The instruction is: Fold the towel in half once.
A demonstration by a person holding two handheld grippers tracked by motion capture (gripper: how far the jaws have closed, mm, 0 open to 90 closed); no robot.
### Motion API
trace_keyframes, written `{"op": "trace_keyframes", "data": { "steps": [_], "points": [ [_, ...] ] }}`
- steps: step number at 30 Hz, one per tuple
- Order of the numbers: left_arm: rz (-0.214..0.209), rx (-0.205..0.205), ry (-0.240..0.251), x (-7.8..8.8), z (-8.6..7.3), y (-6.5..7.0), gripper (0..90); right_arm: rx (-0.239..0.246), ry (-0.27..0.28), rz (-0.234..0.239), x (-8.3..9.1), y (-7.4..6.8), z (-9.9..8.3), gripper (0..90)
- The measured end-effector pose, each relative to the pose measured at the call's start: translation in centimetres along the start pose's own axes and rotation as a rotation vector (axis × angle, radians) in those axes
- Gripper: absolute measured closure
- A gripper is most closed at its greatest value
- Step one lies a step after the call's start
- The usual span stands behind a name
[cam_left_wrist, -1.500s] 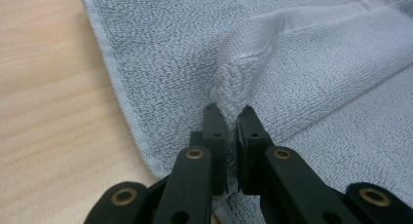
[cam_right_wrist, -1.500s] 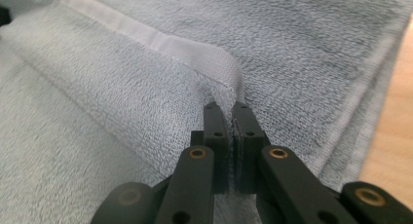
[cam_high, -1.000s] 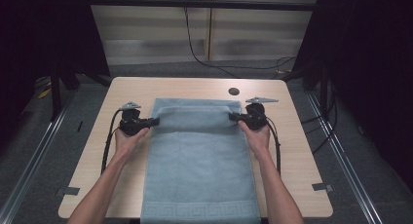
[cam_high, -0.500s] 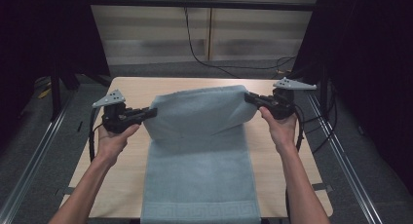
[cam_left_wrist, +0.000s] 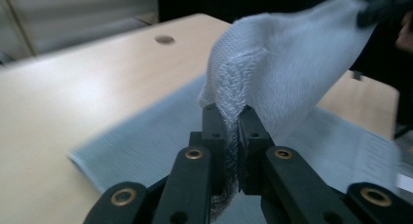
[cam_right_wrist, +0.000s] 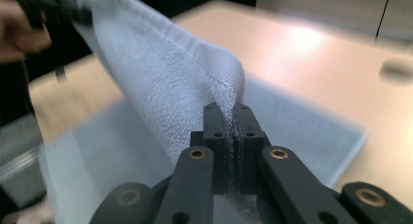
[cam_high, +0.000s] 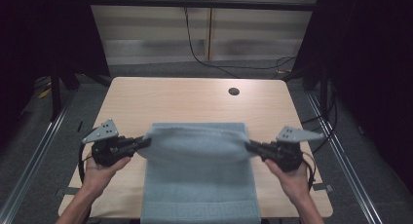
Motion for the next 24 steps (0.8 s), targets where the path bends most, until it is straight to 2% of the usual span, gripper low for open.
{"op": "trace_keyframes", "data": {
  "steps": [3, 5, 7, 8, 9, 11, 12, 14, 15, 16, 17, 19, 20, 22, 23, 24],
  "points": [
    [-0.039, 0.047, -0.025, -0.7, -2.4, 0.5, 84.7, -0.032, -0.058, 0.014, -0.6, -0.4, -3.3, 87.0],
    [-0.057, 0.044, -0.049, -0.8, -3.8, 1.3, 84.4, -0.067, -0.074, 0.020, -0.5, -0.3, -5.0, 86.7],
    [-0.105, 0.051, -0.078, -0.6, -5.2, 2.1, 83.7, -0.086, -0.097, 0.025, -0.3, -0.4, -6.4, 86.0],
    [-0.112, 0.035, -0.095, -0.4, -5.7, 2.4, 83.0, -0.080, -0.111, 0.026, -0.1, -0.6, -7.0, 85.3],
    [-0.112, 0.035, -0.095, -0.4, -5.7, 2.4, 82.9, -0.085, -0.116, 0.037, 0.1, -0.9, -7.4, 84.2],
    [-0.130, 0.050, -0.121, 0.2, -7.2, 3.3, 82.9, -0.092, -0.106, 0.055, 0.7, -1.5, -8.2, 83.1],
    [-0.143, 0.046, -0.145, 0.3, -7.8, 3.5, 82.8, -0.092, -0.106, 0.070, 1.0, -2.0, -8.7, 83.1],
    [-0.148, 0.047, -0.163, 0.5, -8.3, 3.9, 81.6, -0.075, -0.122, 0.066, 1.3, -2.5, -9.0, 82.3],
    [-0.168, 0.049, -0.176, 0.6, -8.9, 4.2, 80.6, -0.065, -0.161, 0.076, 1.8, -3.5, -9.9, 79.7],
    [-0.188, 0.048, -0.187, 0.8, -9.4, 4.6, 78.8, -0.064, -0.176, 0.083, 2.1, -3.8, -10.4, 79.0],
    [-0.210, 0.069, -0.188, 1.3, -10.0, 4.8, 75.9, -0.067, -0.180, 0.086, 2.4, -4.1, -10.9, 77.3],
    [-0.244, 0.111, -0.165, 1.6, -10.3, 4.4, 72.0, -0.081, -0.183, 0.102, 3.1, -4.4, -11.5, 72.7],
    [-0.269, 0.151, -0.153, 1.6, -10.2, 4.0, 70.4, -0.077, -0.184, 0.104, 3.5, -4.4, -11.7, 69.6],
    [-0.265, 0.163, -0.143, 1.5, -10.1, 3.6, 67.3, -0.079, -0.189, 0.080, 3.8, -4.2, -11.7, 63.7],
    [-0.241, 0.149, -0.132, 1.5, -9.8, 3.4, 65.9, -0.094, -0.172, 0.084, 3.8, -4.0, -11.6, 61.9],
    [-0.244, 0.155, -0.108, 1.4, -9.3, 2.8, 64.5, -0.104, -0.159, 0.080, 3.8, -3.8, -11.5, 61.3]
  ]
}}
Point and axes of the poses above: each handheld gripper's, and its own axes: x roughly backward along the jaws, z roughly out of its top, y roughly to its right, the point moved 1 cm from there along -x, roughly forward along the jaws, and after that the axes turned 1 degree about -z, right-handed, at the moved point
